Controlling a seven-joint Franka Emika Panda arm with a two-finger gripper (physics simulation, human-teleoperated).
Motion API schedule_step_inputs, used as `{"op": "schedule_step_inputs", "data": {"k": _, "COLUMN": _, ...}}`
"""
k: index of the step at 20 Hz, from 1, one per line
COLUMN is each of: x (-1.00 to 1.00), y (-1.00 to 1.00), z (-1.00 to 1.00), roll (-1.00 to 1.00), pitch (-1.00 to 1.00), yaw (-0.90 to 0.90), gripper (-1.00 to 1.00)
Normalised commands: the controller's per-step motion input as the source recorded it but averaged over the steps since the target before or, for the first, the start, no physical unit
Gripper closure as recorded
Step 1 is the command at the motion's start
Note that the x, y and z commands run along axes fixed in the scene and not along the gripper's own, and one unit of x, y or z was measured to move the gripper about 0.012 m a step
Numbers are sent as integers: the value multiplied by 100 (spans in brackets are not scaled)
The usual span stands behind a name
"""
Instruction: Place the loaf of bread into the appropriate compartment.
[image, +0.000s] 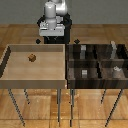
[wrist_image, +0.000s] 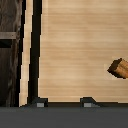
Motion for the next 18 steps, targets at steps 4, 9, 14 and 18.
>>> {"op": "schedule_step_inputs", "data": {"k": 4, "x": 0, "y": 0, "z": 0, "roll": 0, "pitch": 0, "yaw": 0, "gripper": -100}}
{"op": "schedule_step_inputs", "data": {"k": 9, "x": 0, "y": -40, "z": 0, "roll": 0, "pitch": 0, "yaw": 0, "gripper": -100}}
{"op": "schedule_step_inputs", "data": {"k": 14, "x": 0, "y": -100, "z": 0, "roll": 0, "pitch": 0, "yaw": 0, "gripper": -100}}
{"op": "schedule_step_inputs", "data": {"k": 18, "x": 0, "y": -100, "z": 0, "roll": 0, "pitch": 0, "yaw": 0, "gripper": -100}}
